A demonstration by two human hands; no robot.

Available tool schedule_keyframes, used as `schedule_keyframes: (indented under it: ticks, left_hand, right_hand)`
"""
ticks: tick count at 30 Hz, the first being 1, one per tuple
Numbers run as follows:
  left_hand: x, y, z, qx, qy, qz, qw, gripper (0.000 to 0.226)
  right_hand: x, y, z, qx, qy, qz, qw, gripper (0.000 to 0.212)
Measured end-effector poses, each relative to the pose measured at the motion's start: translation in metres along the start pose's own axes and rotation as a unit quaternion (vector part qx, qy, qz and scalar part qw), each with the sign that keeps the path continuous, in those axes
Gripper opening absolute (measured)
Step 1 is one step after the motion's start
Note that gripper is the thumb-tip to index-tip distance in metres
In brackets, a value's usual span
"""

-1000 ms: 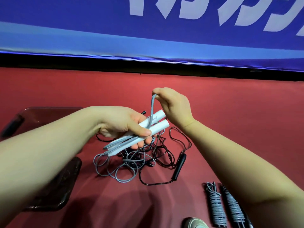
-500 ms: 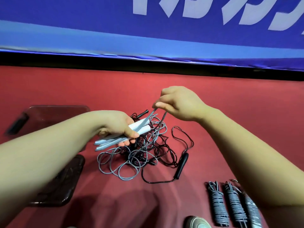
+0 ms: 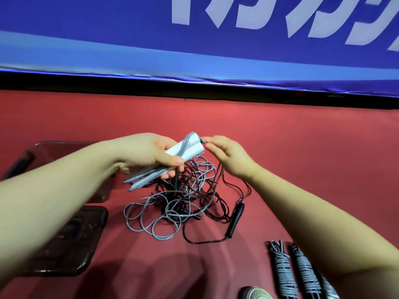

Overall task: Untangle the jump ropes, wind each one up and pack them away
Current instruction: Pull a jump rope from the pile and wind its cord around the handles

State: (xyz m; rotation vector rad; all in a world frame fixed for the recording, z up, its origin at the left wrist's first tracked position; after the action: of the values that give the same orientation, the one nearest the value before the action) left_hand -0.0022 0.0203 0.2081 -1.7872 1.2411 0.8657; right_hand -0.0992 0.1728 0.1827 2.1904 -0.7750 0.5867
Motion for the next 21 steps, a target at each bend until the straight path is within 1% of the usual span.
schedule_keyframes:
  ticks: [1, 2, 4, 7, 9, 11, 13, 16, 19, 21]
  left_hand:
    - [-0.001, 0.001, -0.005, -0.014, -0.024, -0.005, 1.0, 0.022]
    - [0.0, 0.005, -0.009, -0.028, -0.049, -0.012, 0.998, 0.017]
    - [0.004, 0.011, -0.014, -0.036, -0.106, -0.043, 0.993, 0.01]
    - [0.014, 0.016, -0.015, -0.046, -0.187, -0.093, 0.977, 0.005]
    - [0.015, 0.021, -0.015, -0.057, -0.227, -0.099, 0.967, 0.006]
    - [0.015, 0.026, -0.016, -0.067, -0.24, -0.098, 0.963, 0.006]
    - [0.018, 0.029, -0.019, -0.088, -0.229, -0.108, 0.963, 0.003]
    - [0.03, 0.033, -0.022, -0.121, -0.168, -0.115, 0.971, 0.003]
    - [0.034, 0.038, -0.021, -0.128, -0.142, -0.115, 0.975, 0.003]
    - [0.032, 0.042, -0.015, -0.127, -0.082, -0.09, 0.984, 0.003]
  right_hand:
    - [-0.005, -0.004, 0.006, 0.005, 0.011, 0.03, 0.999, 0.03]
    - [-0.006, -0.011, 0.011, 0.013, 0.023, 0.04, 0.999, 0.03]
    - [-0.016, -0.024, 0.024, 0.032, 0.049, 0.092, 0.994, 0.029]
    - [-0.03, -0.023, 0.027, 0.029, 0.156, 0.204, 0.966, 0.027]
    - [-0.028, -0.027, 0.033, 0.046, 0.202, 0.242, 0.948, 0.025]
    - [-0.027, -0.027, 0.035, 0.063, 0.231, 0.268, 0.933, 0.028]
    - [-0.024, -0.02, 0.028, 0.065, 0.241, 0.295, 0.922, 0.03]
    - [-0.012, -0.011, 0.015, 0.086, 0.223, 0.325, 0.915, 0.031]
    - [0.013, -0.008, 0.011, 0.123, 0.155, 0.313, 0.929, 0.033]
    - [0.03, -0.001, 0.01, 0.128, 0.119, 0.3, 0.938, 0.033]
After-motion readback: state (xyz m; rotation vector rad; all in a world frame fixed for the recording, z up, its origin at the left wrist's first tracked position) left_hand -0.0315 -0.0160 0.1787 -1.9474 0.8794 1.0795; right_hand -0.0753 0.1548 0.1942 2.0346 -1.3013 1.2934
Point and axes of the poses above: each hand's wrist, its own y-axis towards the middle knuckle, its own z-axis out of the palm, x = y × z, the point moved 5 cm from there along y, towards the middle knuckle, and after that the axes turned 15 degrees about -x, right-handed, at the moved point
